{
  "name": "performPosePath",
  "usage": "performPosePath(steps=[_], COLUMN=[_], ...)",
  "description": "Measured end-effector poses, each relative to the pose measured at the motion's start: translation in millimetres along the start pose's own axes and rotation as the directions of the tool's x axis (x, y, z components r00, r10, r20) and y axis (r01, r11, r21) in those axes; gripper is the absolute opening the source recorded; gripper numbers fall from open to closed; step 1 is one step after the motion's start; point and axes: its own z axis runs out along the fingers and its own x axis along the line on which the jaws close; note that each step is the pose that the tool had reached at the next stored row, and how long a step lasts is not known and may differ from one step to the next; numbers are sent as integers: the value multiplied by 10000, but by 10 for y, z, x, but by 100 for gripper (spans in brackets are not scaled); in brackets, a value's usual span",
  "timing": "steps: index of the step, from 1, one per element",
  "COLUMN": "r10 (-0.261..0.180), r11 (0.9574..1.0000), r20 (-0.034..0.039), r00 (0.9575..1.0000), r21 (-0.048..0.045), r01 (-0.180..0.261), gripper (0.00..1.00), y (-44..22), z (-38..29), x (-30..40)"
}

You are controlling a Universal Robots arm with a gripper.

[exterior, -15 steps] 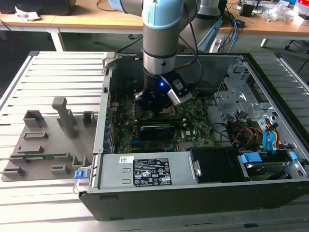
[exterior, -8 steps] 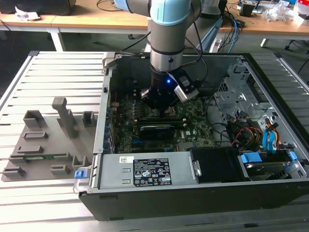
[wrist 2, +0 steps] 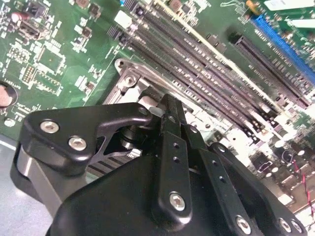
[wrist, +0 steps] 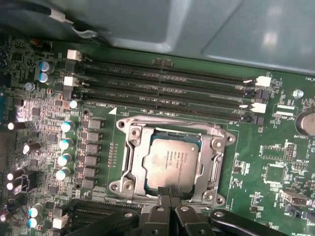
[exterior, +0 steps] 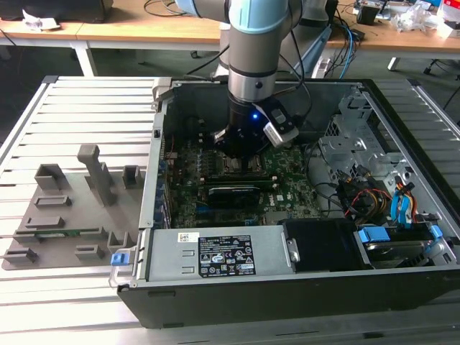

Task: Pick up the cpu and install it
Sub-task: 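Install the second cpu locking lever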

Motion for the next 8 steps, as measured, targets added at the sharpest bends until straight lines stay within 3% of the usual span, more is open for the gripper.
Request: performPosePath(steps=[2,7,8], r10=[-2,-3,-3], r11=[10000,9999,9999], r20=[-14,-15,-15], r00=[10000,10000,10000], r21=[98,121,121], r01=[2,4,3], gripper=[11,11,11], y=[47,59,57], z=[-24,-153,-213], x=[-7,-11,-12])
